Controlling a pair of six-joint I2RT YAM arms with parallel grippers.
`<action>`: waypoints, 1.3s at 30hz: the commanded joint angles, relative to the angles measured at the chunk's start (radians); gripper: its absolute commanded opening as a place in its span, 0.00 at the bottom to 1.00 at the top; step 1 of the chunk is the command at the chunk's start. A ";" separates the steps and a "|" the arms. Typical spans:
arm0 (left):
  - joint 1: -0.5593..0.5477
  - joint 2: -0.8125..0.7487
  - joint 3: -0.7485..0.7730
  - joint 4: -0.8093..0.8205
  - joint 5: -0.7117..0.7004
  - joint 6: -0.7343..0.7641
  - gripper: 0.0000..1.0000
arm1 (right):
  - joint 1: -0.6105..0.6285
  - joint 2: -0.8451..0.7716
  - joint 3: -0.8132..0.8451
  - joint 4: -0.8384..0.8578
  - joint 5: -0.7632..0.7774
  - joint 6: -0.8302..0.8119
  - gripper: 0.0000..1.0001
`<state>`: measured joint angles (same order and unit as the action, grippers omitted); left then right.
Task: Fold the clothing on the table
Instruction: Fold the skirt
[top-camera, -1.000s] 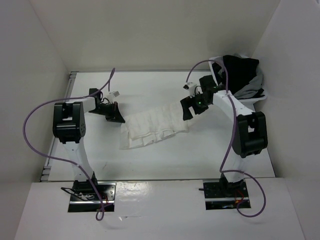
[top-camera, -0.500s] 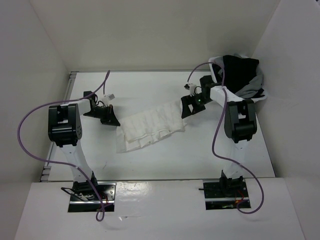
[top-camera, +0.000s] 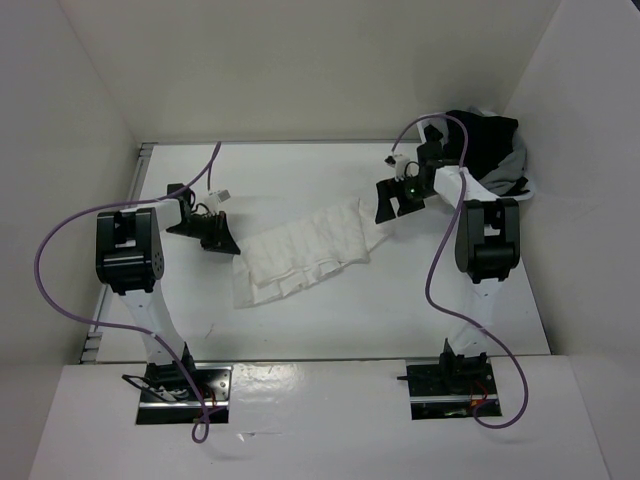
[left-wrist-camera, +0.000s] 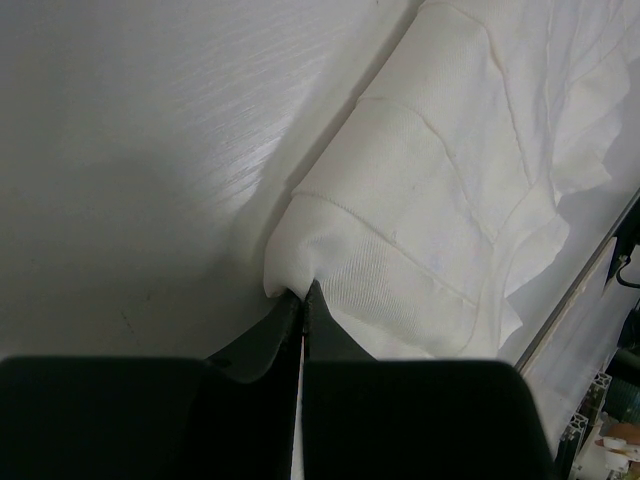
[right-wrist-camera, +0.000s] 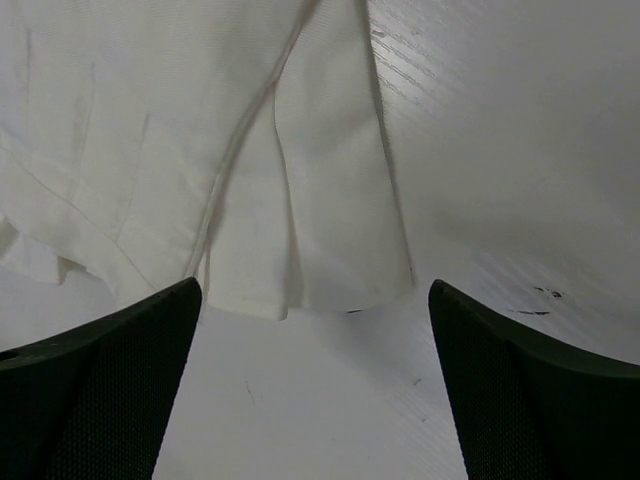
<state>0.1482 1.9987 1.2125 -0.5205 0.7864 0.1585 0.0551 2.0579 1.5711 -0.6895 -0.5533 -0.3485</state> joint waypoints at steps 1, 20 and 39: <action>-0.002 -0.035 -0.013 -0.021 0.004 0.044 0.00 | 0.006 -0.002 0.013 0.047 0.001 -0.012 0.98; -0.002 -0.035 -0.013 -0.030 -0.006 0.053 0.00 | 0.046 0.084 -0.006 -0.008 -0.118 -0.049 0.98; -0.002 -0.044 -0.013 -0.030 -0.006 0.053 0.00 | 0.127 0.074 -0.054 -0.021 -0.143 -0.069 0.72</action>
<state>0.1482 1.9923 1.2114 -0.5350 0.7811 0.1810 0.1825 2.1250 1.5345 -0.6914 -0.7029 -0.4095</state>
